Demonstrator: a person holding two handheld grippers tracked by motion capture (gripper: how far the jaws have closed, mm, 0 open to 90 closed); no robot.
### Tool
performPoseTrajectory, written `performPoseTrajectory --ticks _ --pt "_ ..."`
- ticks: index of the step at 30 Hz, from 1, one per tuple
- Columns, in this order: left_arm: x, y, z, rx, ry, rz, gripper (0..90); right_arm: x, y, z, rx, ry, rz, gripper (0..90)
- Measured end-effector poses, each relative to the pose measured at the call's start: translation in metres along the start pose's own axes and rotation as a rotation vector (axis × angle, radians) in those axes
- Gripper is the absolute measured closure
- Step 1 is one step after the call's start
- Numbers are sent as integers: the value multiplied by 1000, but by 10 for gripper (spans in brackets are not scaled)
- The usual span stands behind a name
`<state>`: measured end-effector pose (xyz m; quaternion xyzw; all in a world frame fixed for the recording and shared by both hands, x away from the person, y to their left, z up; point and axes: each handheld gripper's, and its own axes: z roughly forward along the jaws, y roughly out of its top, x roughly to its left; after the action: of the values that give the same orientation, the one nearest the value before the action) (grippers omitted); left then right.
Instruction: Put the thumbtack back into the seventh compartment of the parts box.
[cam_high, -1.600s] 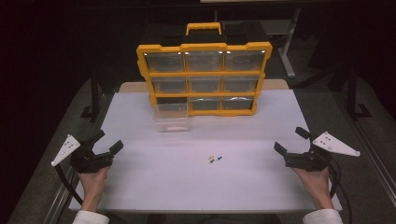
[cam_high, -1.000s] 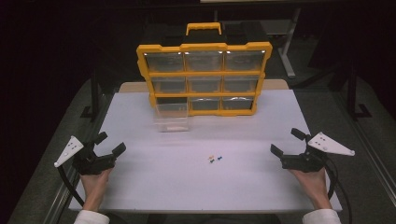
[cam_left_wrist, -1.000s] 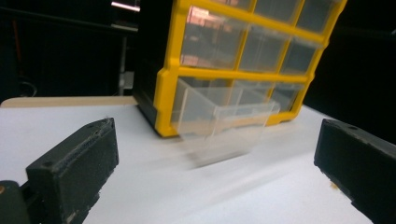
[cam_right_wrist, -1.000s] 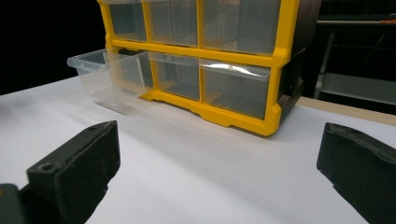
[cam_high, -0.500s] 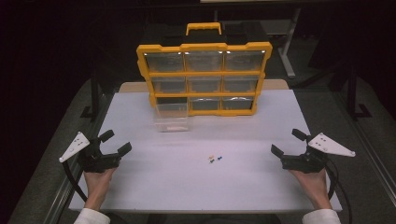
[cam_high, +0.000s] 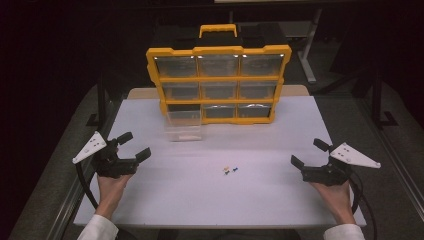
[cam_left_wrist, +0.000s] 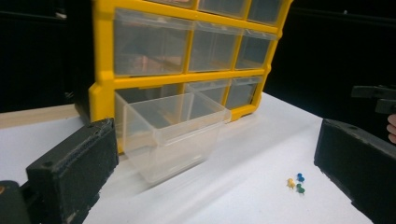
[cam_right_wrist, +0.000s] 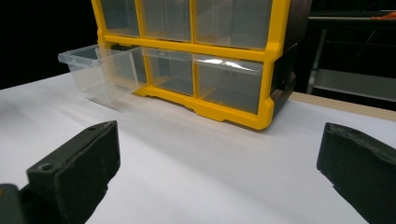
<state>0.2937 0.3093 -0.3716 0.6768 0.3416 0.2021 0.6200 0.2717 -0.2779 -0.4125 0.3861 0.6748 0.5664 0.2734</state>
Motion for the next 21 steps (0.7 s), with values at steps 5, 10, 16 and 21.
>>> performPoseTrajectory --ticks 5,10,16,21 --pt "-4 5 9 18 -23 8 0 0 0 0 1 -3 -1 0" --pt "-10 9 23 39 -62 5 0 -1 0 -1 1 -4 -1 0" --pt "-22 15 46 81 -122 27 0 -2 0 -2 -1 -7 4 0" --pt "-29 19 58 122 -156 43 0 -2 -1 -3 0 -9 4 0"
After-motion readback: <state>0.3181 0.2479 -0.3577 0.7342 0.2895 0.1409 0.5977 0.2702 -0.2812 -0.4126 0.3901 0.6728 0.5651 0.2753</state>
